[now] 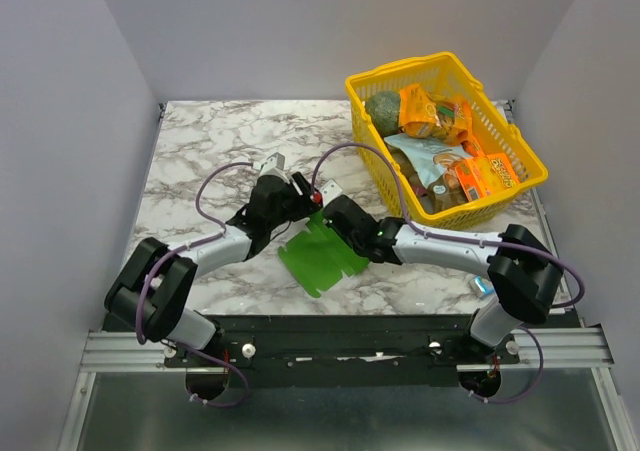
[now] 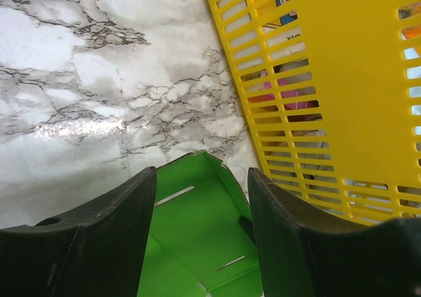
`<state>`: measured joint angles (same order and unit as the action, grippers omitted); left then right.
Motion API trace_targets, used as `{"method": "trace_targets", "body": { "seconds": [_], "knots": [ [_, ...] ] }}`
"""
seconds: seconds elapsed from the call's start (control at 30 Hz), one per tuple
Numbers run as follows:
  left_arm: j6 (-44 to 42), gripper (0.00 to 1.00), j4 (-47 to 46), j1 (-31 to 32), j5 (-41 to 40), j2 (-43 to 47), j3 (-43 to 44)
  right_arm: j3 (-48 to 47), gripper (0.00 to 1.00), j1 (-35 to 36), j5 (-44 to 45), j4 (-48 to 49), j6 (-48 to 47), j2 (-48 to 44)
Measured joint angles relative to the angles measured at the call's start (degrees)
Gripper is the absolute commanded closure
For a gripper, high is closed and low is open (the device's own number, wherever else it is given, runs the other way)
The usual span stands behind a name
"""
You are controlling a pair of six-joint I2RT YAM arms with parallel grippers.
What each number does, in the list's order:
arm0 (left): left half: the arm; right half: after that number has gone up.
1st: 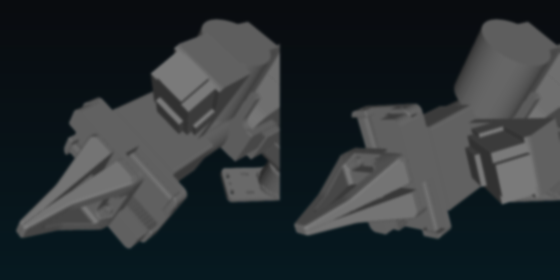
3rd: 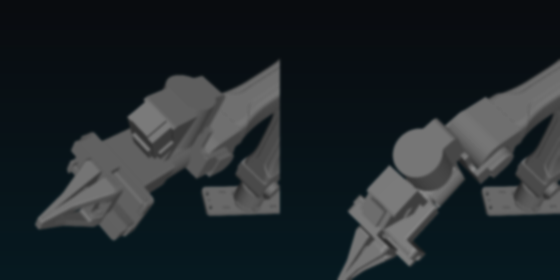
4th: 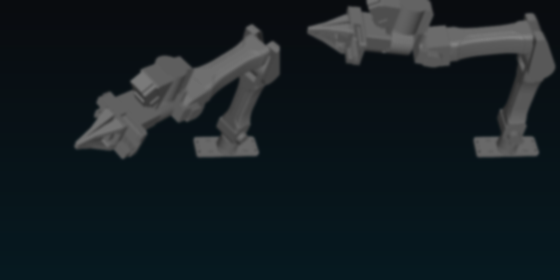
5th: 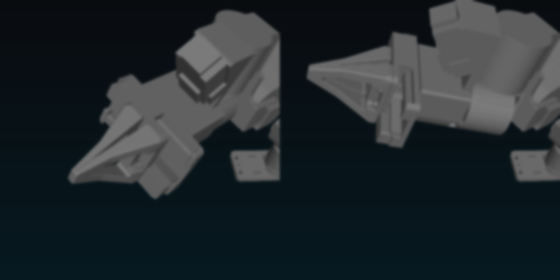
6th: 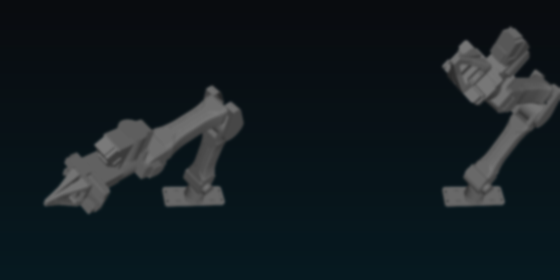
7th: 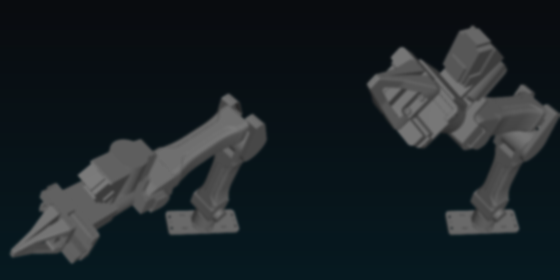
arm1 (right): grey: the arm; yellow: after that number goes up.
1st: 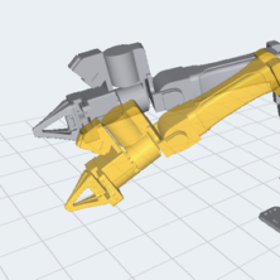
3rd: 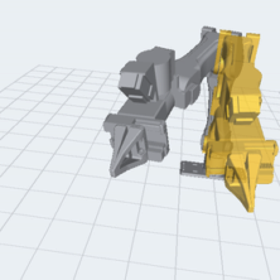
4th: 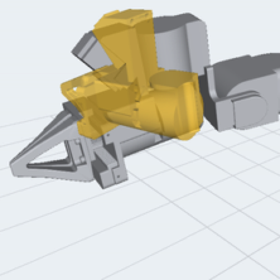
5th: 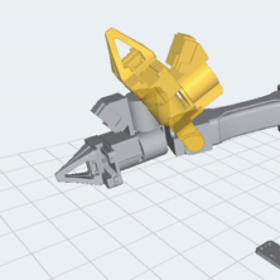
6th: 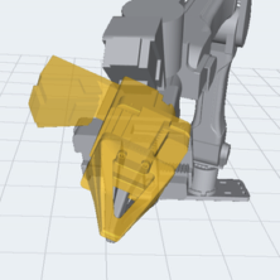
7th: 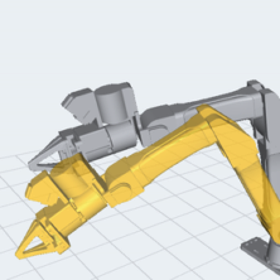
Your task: Fold the paper box
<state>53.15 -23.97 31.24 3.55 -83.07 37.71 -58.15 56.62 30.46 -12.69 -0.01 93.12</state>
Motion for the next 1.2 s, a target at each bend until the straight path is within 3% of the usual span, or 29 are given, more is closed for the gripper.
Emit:
{"method": "trace_targets", "body": {
  "seconds": [0.9, 1.0, 1.2],
  "knots": [
    [7.3, 0.36, -3.1, 1.1, 0.0, -3.3, 1.3, 2.0, 0.99, 1.6, 3.0, 2.9, -2.0, -1.9],
    [7.8, 0.40, -3.7, 1.1, 0.0, -3.8, 1.3, 2.0, 0.99, 1.7, 3.2, 2.9, -2.0, -1.9],
    [8.6, 0.58, -4.3, 1.1, 0.0, -5.4, 1.2, 2.0, 0.99, 1.9, 4.1, 2.8, -1.9, -1.9]
  ]
}}
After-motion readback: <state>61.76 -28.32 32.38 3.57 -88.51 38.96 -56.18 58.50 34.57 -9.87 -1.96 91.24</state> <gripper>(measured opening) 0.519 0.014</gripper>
